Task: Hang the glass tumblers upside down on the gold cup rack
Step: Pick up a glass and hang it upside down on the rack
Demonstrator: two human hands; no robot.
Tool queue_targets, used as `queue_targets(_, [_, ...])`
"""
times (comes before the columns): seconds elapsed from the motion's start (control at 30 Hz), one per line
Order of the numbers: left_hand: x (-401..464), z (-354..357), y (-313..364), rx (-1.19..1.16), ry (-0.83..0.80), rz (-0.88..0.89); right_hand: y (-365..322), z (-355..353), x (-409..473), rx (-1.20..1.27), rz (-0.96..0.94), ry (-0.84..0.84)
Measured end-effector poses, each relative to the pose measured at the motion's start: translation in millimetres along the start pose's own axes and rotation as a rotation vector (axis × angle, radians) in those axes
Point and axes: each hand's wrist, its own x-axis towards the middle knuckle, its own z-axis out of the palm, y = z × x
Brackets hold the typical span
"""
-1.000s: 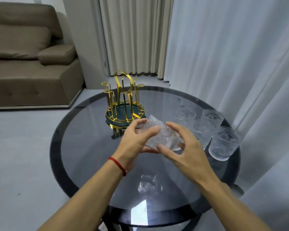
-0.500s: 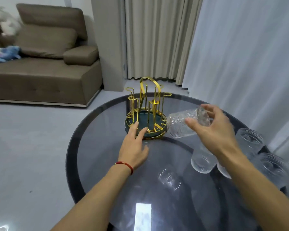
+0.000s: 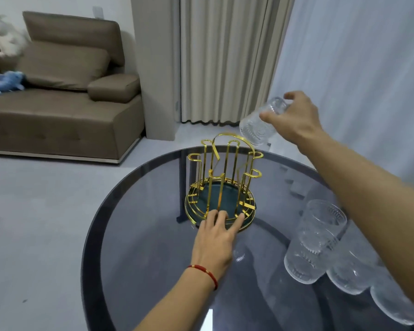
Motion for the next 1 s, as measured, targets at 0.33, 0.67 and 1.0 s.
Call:
queue_targets(0.33, [10, 12, 7, 0.004, 0.009, -0.140, -30, 50, 46, -0.117, -0.202, -0.447])
queue_targets(0.67, [9, 19, 5, 0.004, 0.019, -0.144, -22, 84, 52, -0.210, -0.208, -0.799])
queue_targets(1.0, [10, 20, 6, 0.016, 0.072, -0.127, -10, 97, 56, -0.230, -0.163, -0.928])
